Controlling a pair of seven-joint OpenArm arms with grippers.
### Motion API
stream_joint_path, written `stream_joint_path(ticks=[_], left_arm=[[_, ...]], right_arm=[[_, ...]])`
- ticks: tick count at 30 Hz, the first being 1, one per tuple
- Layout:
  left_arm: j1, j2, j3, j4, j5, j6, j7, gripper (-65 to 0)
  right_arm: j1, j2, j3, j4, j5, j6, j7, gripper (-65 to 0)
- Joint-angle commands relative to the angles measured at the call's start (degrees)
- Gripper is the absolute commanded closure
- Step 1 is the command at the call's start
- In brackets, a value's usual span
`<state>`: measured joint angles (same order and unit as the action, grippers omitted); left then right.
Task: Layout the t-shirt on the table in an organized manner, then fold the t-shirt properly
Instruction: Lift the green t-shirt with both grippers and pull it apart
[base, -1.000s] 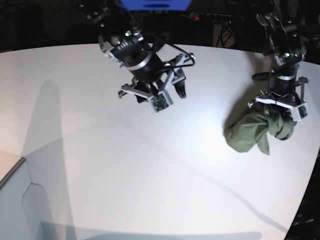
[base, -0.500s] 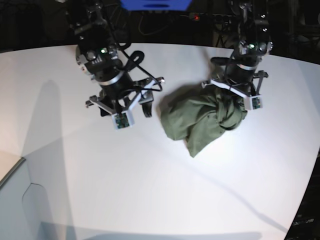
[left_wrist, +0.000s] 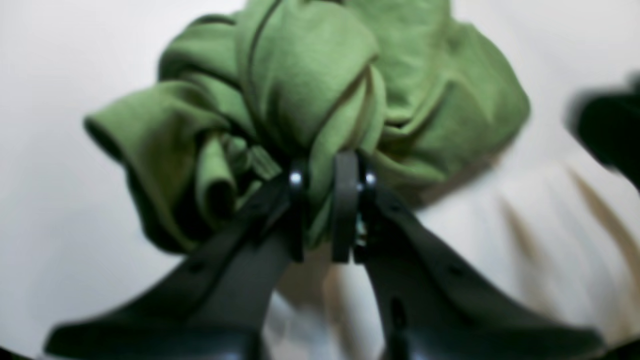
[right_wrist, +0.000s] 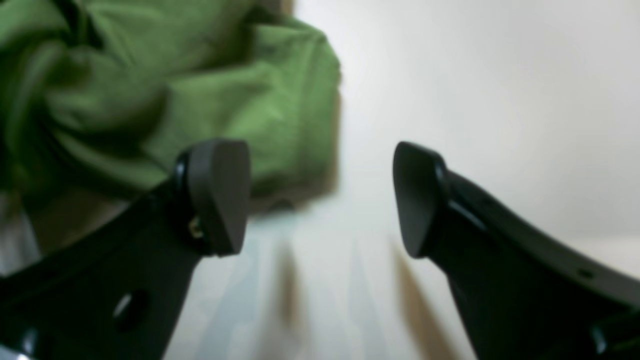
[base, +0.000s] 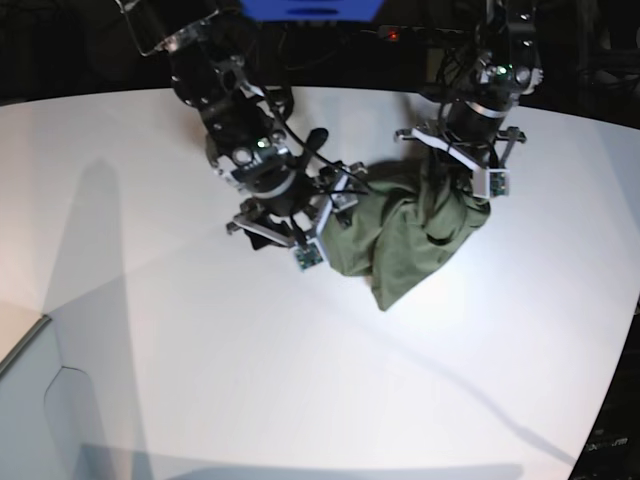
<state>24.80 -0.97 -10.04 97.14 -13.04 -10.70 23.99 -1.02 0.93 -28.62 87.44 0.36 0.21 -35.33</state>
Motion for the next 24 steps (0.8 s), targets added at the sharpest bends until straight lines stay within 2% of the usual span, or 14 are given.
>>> stream_joint_path(ticks=[1, 3, 7, 18, 20, 22, 24], left_arm=[[0.13, 0.05, 0.07, 0.83, -0.37, -1.21, -0.47, -0.2], [0.13, 0.05, 0.07, 0.83, -0.37, -1.39, -0.47, -0.2], [0.83, 0.05, -0.02, 0.83, -0.37, -1.56, -0.47, -0.2], [0.65, 0.14, -0.02, 1.19, -0.37, -1.48, -0.56, -0.2], [0.65, 0.31, -0.02, 1.80, -0.37, -1.48, -0.56, -0.2], [0.65, 0.49, -0.02, 3.47, -0.46, -1.39, -0.56, -0.2], [0.74, 0.58, -0.02, 6.29, -0.46, -1.30, -0.56, -0.2]], right_arm=[[1.32, -0.88, -0.35, -0.54, 0.03, 0.28, 1.18, -45.1], [2.64, -1.59, -1.31, -3.17, 0.03, 0.98, 1.27, -45.1], [4.75, -3.87, -1.84, -8.80, 0.03, 5.55, 1.97, -45.1], [6.51, -4.23, -2.02, -21.81, 0.03, 6.08, 11.46, -43.3], [6.51, -4.14, -2.10, -23.83, 0.03, 6.08, 11.73, -35.0], [6.95, -4.14, -2.02, -25.50, 0.03, 6.08, 11.73, -20.7], [7.57, -4.05, -1.93, -26.47, 0.03, 6.08, 11.73, -3.8]])
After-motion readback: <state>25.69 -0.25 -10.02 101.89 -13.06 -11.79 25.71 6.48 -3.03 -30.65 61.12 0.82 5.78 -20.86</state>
